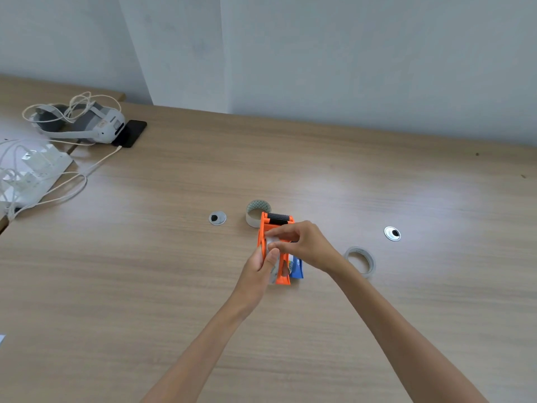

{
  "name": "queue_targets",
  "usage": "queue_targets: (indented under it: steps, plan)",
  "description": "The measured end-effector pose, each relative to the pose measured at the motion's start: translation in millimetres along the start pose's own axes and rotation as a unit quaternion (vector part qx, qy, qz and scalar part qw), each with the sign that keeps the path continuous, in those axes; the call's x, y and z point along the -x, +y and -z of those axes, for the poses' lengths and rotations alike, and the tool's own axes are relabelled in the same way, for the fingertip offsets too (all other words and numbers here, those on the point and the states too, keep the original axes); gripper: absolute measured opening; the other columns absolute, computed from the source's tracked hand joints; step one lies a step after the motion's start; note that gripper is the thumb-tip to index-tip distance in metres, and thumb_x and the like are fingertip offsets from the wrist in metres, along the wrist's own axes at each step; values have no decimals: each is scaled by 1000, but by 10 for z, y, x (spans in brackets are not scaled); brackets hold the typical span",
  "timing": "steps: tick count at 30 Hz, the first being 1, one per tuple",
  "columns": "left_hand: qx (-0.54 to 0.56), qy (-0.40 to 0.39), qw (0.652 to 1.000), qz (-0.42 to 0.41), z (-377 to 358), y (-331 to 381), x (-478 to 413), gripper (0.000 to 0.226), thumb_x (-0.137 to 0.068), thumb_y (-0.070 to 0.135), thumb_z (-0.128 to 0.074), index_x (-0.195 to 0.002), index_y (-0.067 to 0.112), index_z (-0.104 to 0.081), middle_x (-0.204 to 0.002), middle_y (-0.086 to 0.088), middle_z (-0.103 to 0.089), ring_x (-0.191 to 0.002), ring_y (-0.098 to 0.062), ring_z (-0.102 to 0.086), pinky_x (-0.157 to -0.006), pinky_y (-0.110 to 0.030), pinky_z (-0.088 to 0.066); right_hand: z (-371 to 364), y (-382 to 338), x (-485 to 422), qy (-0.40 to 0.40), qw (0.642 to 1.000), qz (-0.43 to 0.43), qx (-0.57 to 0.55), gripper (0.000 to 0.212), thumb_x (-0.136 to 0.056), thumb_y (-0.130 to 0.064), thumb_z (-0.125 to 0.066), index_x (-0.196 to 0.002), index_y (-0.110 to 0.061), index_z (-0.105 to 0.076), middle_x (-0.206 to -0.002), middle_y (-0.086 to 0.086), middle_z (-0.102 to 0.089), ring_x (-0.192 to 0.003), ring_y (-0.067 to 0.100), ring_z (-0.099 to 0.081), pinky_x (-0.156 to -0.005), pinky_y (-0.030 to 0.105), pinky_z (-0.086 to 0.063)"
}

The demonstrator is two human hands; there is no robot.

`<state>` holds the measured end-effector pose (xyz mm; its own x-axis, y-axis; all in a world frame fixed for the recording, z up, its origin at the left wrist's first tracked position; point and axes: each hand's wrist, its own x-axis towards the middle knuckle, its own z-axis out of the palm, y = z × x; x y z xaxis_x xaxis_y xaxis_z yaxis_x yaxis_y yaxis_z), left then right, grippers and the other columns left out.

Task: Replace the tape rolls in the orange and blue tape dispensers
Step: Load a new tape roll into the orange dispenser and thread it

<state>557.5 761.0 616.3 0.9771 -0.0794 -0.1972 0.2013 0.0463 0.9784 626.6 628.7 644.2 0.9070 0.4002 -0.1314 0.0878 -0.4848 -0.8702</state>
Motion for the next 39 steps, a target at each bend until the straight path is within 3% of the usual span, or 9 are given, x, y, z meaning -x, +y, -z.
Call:
queue_targets:
  steps: [4, 7, 13, 16, 19, 25, 32, 36, 39]
  plan:
    - [8, -5, 1000, -1, -52, -25, 12, 18, -100, 21, -40, -105, 11, -54, -84, -6, -60, -65, 2, -64, -60, -12, -49, -7, -20, -43, 42, 999, 8, 19, 11, -83, -13, -71, -91, -8, -77, -86, 3, -76, -76, 0, -68, -75, 16, -53]
    - [12, -1, 1000, -2, -90, -27, 35, 17, -100, 18, -40, -105, 9, -54, -74, 13, -64, -64, 4, -63, -61, -11, -48, -5, -47, -45, 73, 997, 7, 24, 8, -82, -11, -70, -84, -6, -77, -75, 1, -72, -64, -3, -63, -64, 10, -47]
    - [26, 3, 1000, 17, -155, -37, 63, 23, -100, 25, -41, -112, 16, -58, -85, 10, -68, -80, -4, -63, -73, -14, -49, 72, -176, -72, 66, 997, 12, 33, 10, -86, -12, -66, -78, -7, -71, -76, 8, -74, -71, 18, -70, -72, 33, -57]
    - [47, 48, 997, 22, -214, -8, 37, 25, -96, 37, -46, -94, 18, -62, -76, -2, -63, -69, -11, -61, -62, -17, -49, 61, -253, -58, 64, 997, 20, 25, 13, -86, -14, -66, -78, -6, -70, -73, 7, -75, -71, 17, -72, -73, 32, -57]
    - [56, 95, 994, 14, -252, 29, 17, 23, -94, 35, -50, -81, 20, -60, -66, 0, -61, -56, -4, -59, -52, -14, -47, 22, -292, -45, 72, 997, 19, 32, 13, -86, -17, -66, -77, -9, -69, -69, 3, -75, -68, 11, -72, -75, 30, -57]
    - [52, 82, 995, -8, -266, 28, 57, 23, -96, 32, -48, -76, 24, -57, -66, 1, -60, -62, -10, -59, -57, -19, -48, 124, -376, -87, 101, 994, -17, -35, 15, -90, -10, -60, -80, 0, -65, -69, 11, -73, -57, 17, -69, -64, 30, -58]
    - [64, 15, 998, -6, -272, 21, 171, 28, -97, 29, -45, -103, 5, -59, -82, -5, -65, -78, -15, -62, -76, -25, -51, 323, -378, -235, 134, 990, -34, -36, 12, -91, -5, -57, -85, 1, -66, -69, 14, -72, -62, 32, -69, -71, 43, -59]
    - [42, 76, 996, -10, -304, 134, 167, 35, -97, 36, -46, -75, 9, -51, -54, 12, -44, -54, -6, -42, -57, -19, -41, 331, -393, -242, 130, 989, -28, -60, 14, -92, -8, -57, -86, 4, -63, -71, 18, -72, -58, 29, -66, -64, 34, -56]
    - [44, 129, 990, -19, -342, 196, 173, 43, -95, 29, -51, -57, 16, -37, -40, 13, -40, -40, -2, -41, -45, -16, -39, 338, -418, -265, 126, 990, -21, -56, 14, -92, -8, -57, -85, 4, -63, -70, 18, -72, -56, 30, -65, -62, 34, -56]
